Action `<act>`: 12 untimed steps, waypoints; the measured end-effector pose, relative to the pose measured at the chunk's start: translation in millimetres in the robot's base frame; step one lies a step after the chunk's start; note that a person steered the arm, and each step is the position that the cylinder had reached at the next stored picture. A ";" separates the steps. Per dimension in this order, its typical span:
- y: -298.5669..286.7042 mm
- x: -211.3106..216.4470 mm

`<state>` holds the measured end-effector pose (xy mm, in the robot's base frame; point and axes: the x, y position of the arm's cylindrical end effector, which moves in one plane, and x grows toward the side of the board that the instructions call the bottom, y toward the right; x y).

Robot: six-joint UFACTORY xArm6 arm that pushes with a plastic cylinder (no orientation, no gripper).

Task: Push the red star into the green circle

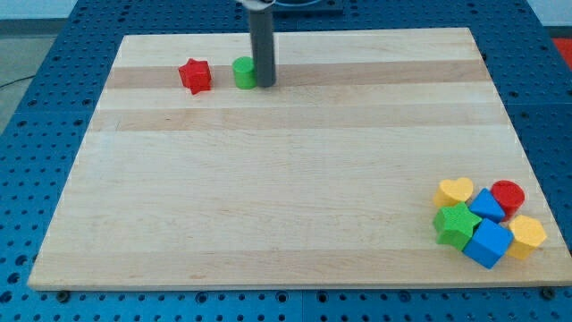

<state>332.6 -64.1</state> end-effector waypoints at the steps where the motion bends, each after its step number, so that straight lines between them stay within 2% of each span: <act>1: -54.5 46.2; 2: -161.9 20.3; 3: -182.0 -34.2; 4: -163.6 -50.6; 5: -145.4 -19.0; 6: -111.2 -13.9; 9: 55.0 -52.8; 10: 41.1 -39.3; 11: 58.2 12.1; 12: 102.2 4.7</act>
<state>337.3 38.1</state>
